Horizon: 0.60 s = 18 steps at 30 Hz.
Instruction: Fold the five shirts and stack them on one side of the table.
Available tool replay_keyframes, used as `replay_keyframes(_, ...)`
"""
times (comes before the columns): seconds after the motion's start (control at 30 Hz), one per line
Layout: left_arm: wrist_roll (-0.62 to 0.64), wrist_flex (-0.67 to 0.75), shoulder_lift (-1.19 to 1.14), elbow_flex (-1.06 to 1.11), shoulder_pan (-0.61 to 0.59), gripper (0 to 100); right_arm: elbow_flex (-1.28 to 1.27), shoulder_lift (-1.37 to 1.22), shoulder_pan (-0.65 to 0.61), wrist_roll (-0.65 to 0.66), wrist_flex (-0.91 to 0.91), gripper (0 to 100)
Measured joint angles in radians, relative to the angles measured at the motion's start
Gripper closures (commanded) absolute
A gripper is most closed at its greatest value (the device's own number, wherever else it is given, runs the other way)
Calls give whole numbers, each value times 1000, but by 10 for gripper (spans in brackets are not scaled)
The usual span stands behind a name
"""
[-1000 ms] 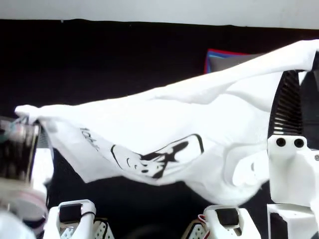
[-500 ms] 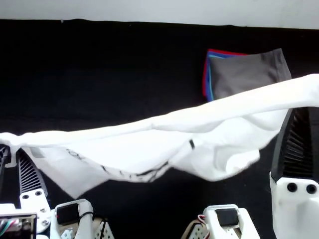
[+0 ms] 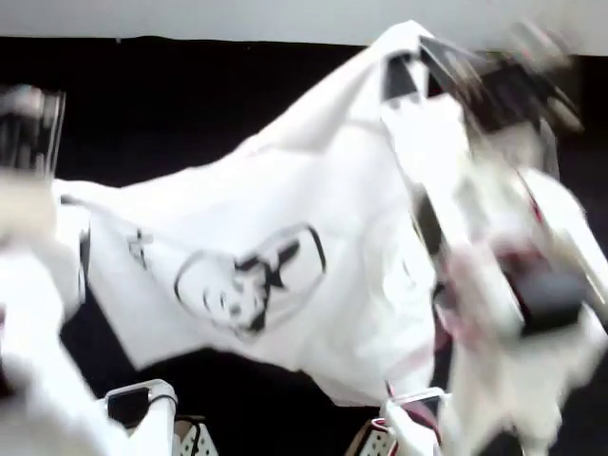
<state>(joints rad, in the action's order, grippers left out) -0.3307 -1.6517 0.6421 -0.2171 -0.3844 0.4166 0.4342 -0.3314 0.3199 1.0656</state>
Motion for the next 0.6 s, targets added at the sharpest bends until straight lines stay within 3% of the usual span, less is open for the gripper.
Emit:
replay_keyframes(0.23,-18,44,-462,-180,17,992,29,-307,-2,0,-135,993)
replay_keyframes(0.43,-64,2,-767,-502,17,992,192,-520,2,-3,-138,993)
replay_keyframes(0.6,-120,-51,-997,-582,28,992,215,-640,0,-3,-83,993)
